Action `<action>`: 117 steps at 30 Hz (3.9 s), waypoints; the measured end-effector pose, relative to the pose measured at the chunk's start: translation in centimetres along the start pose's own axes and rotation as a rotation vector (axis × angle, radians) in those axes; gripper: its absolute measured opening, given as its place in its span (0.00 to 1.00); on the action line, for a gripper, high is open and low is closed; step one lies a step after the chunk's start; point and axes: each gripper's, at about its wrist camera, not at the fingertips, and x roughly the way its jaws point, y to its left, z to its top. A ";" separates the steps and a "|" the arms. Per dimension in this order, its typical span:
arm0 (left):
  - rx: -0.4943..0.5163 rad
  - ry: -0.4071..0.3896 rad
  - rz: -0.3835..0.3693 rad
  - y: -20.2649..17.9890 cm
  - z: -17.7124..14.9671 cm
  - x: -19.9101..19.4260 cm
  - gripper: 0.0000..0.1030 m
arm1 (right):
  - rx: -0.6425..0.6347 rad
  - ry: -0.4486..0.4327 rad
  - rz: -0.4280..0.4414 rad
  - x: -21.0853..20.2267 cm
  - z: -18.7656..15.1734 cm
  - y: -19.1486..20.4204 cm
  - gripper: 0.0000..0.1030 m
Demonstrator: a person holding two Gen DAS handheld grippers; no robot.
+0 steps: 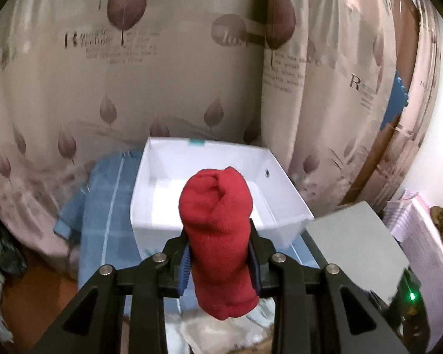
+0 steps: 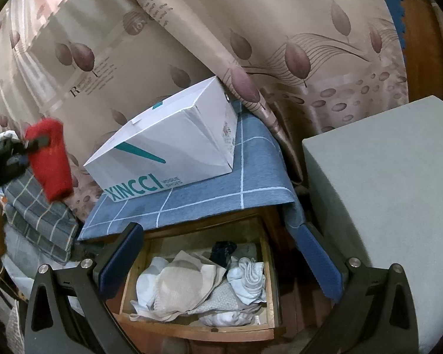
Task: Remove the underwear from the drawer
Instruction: 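Lift the red sock with the left gripper over the white shoe box, then open the left gripper to drop the red sock into the box, then reach the right gripper into the drawer and grasp the beige bra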
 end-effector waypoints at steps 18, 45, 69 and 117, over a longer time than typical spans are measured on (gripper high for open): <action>0.167 0.165 0.215 1.0 7.1 15.1 0.32 | -0.010 0.001 0.031 -0.1 -0.2 0.2 1.00; 0.166 0.257 0.356 4.4 5.7 21.3 0.55 | -0.033 0.021 0.036 0.2 -0.3 0.7 1.00; -0.028 0.093 0.066 7.7 -9.1 3.0 0.60 | -0.030 0.457 0.195 9.4 -4.9 5.4 1.00; -0.151 0.222 -0.010 11.9 -17.9 6.1 0.60 | 0.005 0.682 0.098 24.5 -10.3 7.3 0.06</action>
